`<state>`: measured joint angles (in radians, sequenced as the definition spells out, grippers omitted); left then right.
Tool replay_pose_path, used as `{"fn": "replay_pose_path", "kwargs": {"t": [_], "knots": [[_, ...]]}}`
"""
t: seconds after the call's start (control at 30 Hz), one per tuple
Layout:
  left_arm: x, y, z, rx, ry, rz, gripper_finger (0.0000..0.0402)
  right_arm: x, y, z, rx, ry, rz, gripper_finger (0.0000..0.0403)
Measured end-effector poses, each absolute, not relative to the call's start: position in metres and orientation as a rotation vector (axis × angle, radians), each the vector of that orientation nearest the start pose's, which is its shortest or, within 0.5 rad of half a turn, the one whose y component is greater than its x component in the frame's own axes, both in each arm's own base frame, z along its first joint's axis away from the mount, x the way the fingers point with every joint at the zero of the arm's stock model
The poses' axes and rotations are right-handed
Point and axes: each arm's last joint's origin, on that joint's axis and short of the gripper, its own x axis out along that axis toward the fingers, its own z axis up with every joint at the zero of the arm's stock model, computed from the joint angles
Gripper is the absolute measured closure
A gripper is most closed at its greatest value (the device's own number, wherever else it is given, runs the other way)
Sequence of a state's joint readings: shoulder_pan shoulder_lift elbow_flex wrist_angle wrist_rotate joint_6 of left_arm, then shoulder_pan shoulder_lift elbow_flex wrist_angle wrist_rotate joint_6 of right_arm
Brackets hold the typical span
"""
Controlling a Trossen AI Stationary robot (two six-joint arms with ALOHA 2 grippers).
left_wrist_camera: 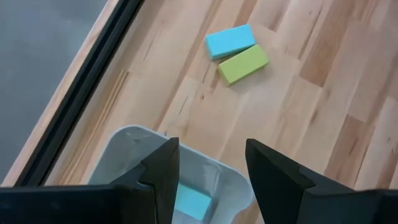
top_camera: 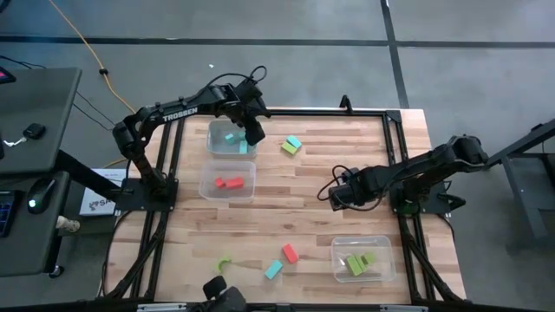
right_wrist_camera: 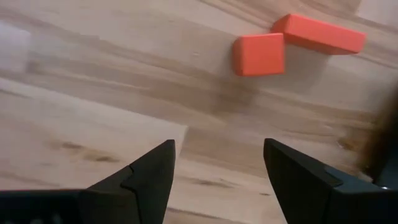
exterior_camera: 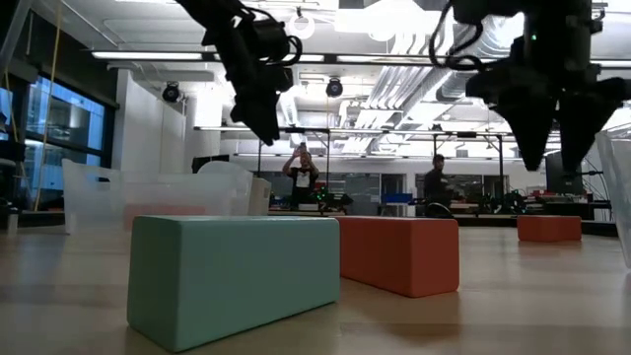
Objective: Sort & place blocks by color
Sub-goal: Put the orange block into the top transparent bin
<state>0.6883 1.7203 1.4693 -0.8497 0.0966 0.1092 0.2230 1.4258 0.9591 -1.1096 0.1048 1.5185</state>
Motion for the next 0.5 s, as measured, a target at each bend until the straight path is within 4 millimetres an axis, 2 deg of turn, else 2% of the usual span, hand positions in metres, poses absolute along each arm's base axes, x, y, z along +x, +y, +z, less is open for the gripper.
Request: {"fn": "replay_pose_path", "kwargs": {"t": [0.23, 0.5], "knots": [[0.28, 0.219, 0.276, -0.342, 1.05, 0.472, 0.0242, 0.212, 0.035, 0.192, 0.908, 1.287, -1.127, 0.0166], [0.282, 0.218, 0.276, -0.349, 1.04, 0.477, 0.0242, 0.207, 0.016, 0.168, 0.898, 1.306, -1.081, 0.0166]]}}
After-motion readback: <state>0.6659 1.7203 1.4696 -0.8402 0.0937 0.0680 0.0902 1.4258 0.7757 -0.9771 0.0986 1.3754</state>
